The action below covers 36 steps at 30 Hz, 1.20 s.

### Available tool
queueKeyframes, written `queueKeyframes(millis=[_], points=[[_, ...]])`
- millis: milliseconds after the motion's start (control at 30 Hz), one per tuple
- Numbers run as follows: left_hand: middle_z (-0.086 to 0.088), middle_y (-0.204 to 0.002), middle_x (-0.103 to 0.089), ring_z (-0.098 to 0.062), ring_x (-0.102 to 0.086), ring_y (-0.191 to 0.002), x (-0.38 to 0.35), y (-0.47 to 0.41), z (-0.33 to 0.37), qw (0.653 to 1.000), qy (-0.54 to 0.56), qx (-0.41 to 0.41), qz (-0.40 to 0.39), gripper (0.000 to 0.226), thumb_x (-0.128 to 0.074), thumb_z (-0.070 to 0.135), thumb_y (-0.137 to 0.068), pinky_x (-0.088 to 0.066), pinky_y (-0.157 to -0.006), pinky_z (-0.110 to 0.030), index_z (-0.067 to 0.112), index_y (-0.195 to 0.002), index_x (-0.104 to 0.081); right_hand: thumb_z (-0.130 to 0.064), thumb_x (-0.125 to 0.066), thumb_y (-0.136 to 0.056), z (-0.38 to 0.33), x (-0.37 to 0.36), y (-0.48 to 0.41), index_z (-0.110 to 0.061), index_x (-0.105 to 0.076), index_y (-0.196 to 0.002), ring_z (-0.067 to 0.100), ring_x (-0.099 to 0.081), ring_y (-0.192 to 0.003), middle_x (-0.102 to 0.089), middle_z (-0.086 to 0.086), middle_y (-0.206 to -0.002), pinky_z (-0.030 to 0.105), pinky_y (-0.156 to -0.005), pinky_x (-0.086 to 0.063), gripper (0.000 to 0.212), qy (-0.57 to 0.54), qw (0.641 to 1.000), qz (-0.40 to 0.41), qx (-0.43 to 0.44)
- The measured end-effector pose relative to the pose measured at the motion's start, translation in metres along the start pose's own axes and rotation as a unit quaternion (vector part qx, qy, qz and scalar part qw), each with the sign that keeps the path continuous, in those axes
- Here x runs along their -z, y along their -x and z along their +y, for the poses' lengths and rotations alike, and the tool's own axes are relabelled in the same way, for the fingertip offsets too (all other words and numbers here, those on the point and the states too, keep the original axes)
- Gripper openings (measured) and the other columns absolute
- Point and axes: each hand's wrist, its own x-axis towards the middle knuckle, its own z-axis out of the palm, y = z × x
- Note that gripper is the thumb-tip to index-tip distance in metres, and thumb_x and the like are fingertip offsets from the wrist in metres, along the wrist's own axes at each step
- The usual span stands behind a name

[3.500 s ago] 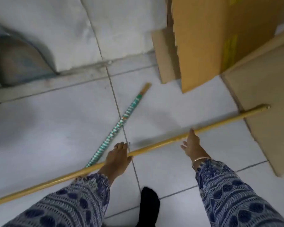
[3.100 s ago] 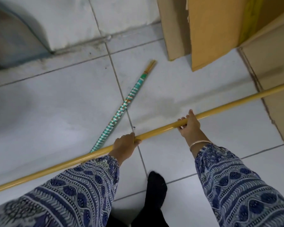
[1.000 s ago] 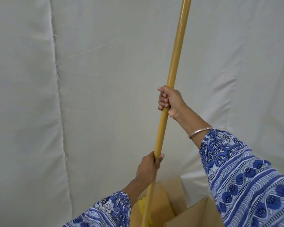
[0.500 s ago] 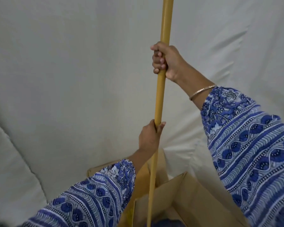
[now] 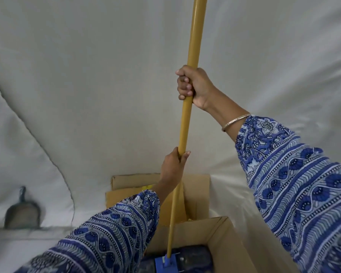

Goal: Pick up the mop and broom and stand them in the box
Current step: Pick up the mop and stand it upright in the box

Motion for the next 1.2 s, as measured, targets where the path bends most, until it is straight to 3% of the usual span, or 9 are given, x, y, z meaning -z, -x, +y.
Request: queueKeyframes(millis=[100, 233, 433, 633, 800, 967, 1067, 1200], points=[[-0.001, -0.07, -0.054, -0.014, -0.05, -0.062, -0.02, -0.004, -0.016, 0.999, 0.032, 0.027, -0.031, 0.019, -0.047, 0.035, -0.093, -0.041, -0.051, -0.022, 0.017, -0.087, -0.049, -0.012, -0.047, -0.084, 0.027, 0.016, -0.007, -0.019, -0.032, -0.046, 0.009, -0.024, -0.028, -0.03, -0.007, -0.03, 0.02, -0.042, -0.031, 0.042, -0.004, 1.0, -0.01, -0.018], [0.006, -0.064, -0.048, -0.007, -0.043, -0.056, -0.036, -0.006, -0.043, 0.996, 0.051, 0.066, -0.032, 0.014, -0.047, 0.027, -0.094, -0.04, -0.043, -0.009, 0.015, -0.087, -0.048, -0.011, -0.047, -0.084, 0.063, 0.024, -0.013, -0.019, -0.031, -0.047, 0.01, -0.026, -0.028, -0.03, -0.008, -0.03, 0.021, -0.043, -0.032, 0.041, -0.003, 0.998, -0.032, -0.046], [0.005, -0.068, -0.047, -0.007, -0.043, -0.061, -0.04, -0.014, -0.071, 0.989, 0.033, 0.123, -0.07, 0.013, -0.049, 0.025, -0.094, -0.035, -0.055, -0.021, 0.012, -0.09, -0.05, -0.009, -0.047, -0.084, 0.098, 0.024, -0.018, -0.017, -0.033, -0.048, 0.01, -0.029, -0.029, -0.033, -0.007, -0.03, 0.023, -0.046, -0.036, 0.04, -0.007, 0.995, -0.07, -0.066], [-0.004, -0.082, -0.056, -0.014, -0.05, -0.068, -0.041, -0.025, -0.062, 0.993, -0.01, 0.107, -0.056, 0.017, -0.049, 0.027, -0.093, -0.037, -0.055, -0.021, 0.011, -0.093, -0.053, -0.01, -0.048, -0.083, 0.089, 0.03, -0.028, -0.018, -0.035, -0.047, 0.011, -0.03, -0.029, -0.034, -0.007, -0.03, 0.023, -0.046, -0.036, 0.039, -0.011, 0.997, -0.058, -0.058], [0.0, -0.077, -0.054, -0.007, -0.045, -0.062, -0.043, -0.032, -0.068, 0.99, -0.02, 0.123, -0.063, 0.016, -0.049, 0.029, -0.093, -0.035, -0.054, -0.019, 0.014, -0.092, -0.051, -0.01, -0.048, -0.083, 0.092, 0.033, -0.033, -0.017, -0.036, -0.047, 0.012, -0.032, -0.031, -0.036, -0.006, -0.031, 0.024, -0.048, -0.038, 0.039, -0.004, 0.996, -0.069, -0.061], [0.003, -0.072, -0.049, -0.008, -0.044, -0.063, -0.048, -0.034, -0.076, 0.985, -0.004, 0.16, -0.066, 0.029, -0.047, 0.027, -0.094, -0.035, -0.055, -0.021, 0.003, -0.108, -0.055, -0.008, -0.051, -0.085, 0.106, 0.032, -0.036, -0.014, -0.039, -0.049, 0.012, -0.035, -0.032, -0.04, -0.005, -0.032, 0.024, -0.047, -0.039, 0.038, -0.021, 0.997, -0.044, -0.064], [-0.003, -0.081, -0.054, -0.012, -0.047, -0.067, -0.047, -0.04, -0.074, 0.984, -0.016, 0.166, -0.066, 0.031, -0.048, 0.027, -0.094, -0.035, -0.054, -0.02, 0.002, -0.111, -0.055, -0.009, -0.057, -0.085, 0.105, 0.033, -0.041, -0.013, -0.045, -0.052, 0.013, -0.039, -0.036, -0.045, -0.003, -0.035, 0.023, -0.046, -0.04, 0.035, -0.035, 0.997, -0.029, -0.063], [-0.007, -0.09, -0.055, -0.006, -0.043, -0.062, -0.047, -0.047, -0.074, 0.981, -0.021, 0.184, -0.062, 0.031, -0.048, 0.026, -0.094, -0.034, -0.052, -0.019, 0.002, -0.112, -0.055, -0.009, -0.065, -0.081, 0.108, 0.033, -0.046, -0.013, -0.055, -0.059, 0.013, -0.044, -0.042, -0.05, -0.003, -0.04, 0.023, -0.048, -0.044, 0.025, -0.043, 0.997, -0.011, -0.058]])
